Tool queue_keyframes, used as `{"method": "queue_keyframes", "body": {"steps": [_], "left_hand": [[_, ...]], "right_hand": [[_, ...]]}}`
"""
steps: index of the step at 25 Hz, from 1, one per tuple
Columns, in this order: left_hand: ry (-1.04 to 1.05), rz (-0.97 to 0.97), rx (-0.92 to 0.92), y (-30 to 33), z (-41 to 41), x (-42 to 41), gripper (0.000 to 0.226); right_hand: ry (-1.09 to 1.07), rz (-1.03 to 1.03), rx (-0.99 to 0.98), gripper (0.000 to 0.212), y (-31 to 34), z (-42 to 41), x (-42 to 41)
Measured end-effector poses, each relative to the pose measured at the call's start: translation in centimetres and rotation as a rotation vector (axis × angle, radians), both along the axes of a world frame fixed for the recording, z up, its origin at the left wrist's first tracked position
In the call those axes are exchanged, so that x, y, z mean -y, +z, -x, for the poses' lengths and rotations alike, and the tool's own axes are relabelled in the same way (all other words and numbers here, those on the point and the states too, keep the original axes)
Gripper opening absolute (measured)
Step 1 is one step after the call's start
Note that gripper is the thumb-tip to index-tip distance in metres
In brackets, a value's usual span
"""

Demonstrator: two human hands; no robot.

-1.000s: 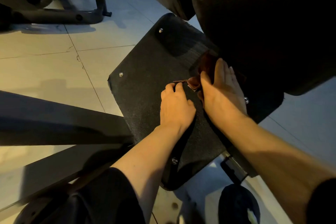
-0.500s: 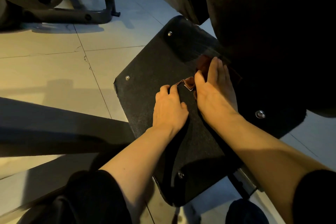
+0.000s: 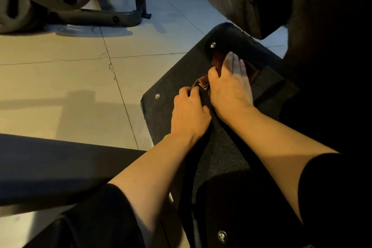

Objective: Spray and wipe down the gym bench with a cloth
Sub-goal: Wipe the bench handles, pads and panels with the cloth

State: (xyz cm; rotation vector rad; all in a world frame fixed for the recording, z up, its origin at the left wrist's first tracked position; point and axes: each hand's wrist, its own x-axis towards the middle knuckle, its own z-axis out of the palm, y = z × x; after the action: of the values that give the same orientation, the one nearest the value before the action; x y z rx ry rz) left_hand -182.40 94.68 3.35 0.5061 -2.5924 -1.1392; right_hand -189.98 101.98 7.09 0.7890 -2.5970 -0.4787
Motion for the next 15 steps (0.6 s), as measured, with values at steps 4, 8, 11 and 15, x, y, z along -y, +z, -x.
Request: {"method": "queue_keyframes", "body": {"steps": [4,8,11,15], "left_hand": [[-0.016,-0.012,0.003,0.2,0.0,-0.9,0.052],[-0.059,-0.053,-0.04,1.4,-0.6,-3.1,0.052],[-0.089,-0.057,-0.041,1.8,-1.7,-4.8,0.053],[-0.103,-0.057,-0.007,1.4,-3.8,-6.3,0.061]], "right_hand": [[0.005,-0.049,0.057,0.053,0.8,0.4,0.2],[-0.008,-0.033,0.022,0.047,1.7,-1.0,-2.4],[-0.006,0.066,0.016,0.048,2.0,-2.6,-5.1],[-0.041,0.218,0.078,0.056,2.9,-5.0,-8.0]]}}
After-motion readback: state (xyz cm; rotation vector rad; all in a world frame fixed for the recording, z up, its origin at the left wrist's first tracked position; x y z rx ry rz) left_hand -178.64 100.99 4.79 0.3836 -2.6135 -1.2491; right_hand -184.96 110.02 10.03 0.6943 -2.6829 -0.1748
